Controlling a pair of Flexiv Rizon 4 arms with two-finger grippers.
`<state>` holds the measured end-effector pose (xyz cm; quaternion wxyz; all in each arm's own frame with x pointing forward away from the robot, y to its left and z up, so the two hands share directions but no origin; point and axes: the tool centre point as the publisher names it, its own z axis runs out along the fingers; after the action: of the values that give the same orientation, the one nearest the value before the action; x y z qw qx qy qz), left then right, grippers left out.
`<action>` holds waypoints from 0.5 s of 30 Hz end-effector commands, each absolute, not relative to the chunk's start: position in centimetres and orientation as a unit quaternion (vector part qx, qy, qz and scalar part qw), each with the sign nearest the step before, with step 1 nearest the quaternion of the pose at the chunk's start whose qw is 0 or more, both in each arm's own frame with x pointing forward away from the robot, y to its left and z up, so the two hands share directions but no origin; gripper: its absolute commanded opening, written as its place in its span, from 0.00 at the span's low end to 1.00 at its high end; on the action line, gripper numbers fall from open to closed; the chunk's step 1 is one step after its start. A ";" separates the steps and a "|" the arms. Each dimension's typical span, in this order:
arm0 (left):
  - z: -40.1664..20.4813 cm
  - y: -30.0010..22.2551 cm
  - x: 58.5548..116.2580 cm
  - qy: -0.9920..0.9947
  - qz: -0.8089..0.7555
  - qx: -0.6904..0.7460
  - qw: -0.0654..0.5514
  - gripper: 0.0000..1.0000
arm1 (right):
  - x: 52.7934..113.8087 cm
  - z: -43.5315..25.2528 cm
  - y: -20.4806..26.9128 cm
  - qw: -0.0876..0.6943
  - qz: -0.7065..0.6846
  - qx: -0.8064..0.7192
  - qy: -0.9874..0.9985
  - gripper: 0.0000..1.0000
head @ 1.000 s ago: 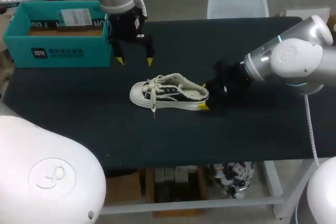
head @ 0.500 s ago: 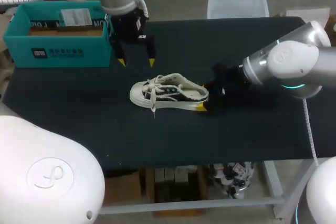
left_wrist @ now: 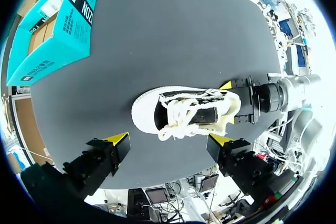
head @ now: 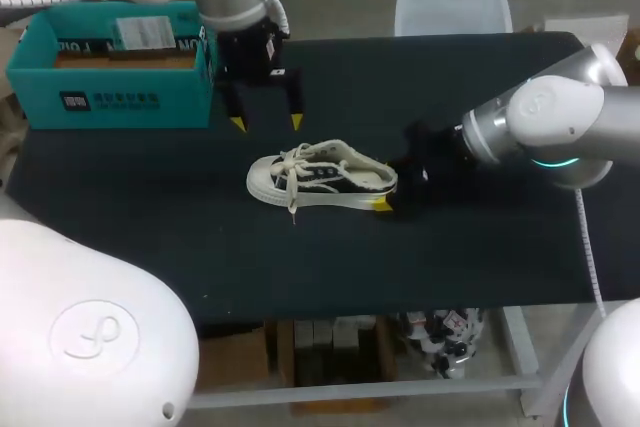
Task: Open the shoe tongue, take the insole out of the shoe, put the insole back into the shoe, and pack the shoe into the shoebox
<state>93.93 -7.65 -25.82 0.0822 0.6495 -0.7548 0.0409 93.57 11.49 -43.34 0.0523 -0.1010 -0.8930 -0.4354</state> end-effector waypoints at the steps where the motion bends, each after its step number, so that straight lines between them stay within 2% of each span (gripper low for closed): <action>1: -25.5 -8.7 93.9 -0.764 0.027 0.640 0.072 1.00 | 93.4 -45.0 11.6 0.052 -0.442 -0.101 -0.890 0.00; 15: -26.6 -13.5 93.8 -0.828 -0.035 0.558 0.045 1.00 | 93.3 -44.9 11.4 0.051 -0.447 -0.099 -0.888 0.00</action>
<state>92.93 -11.90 -26.03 0.0525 0.5674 -0.8218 0.0035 93.49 11.43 -43.39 0.0489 -0.0993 -0.8880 -0.4463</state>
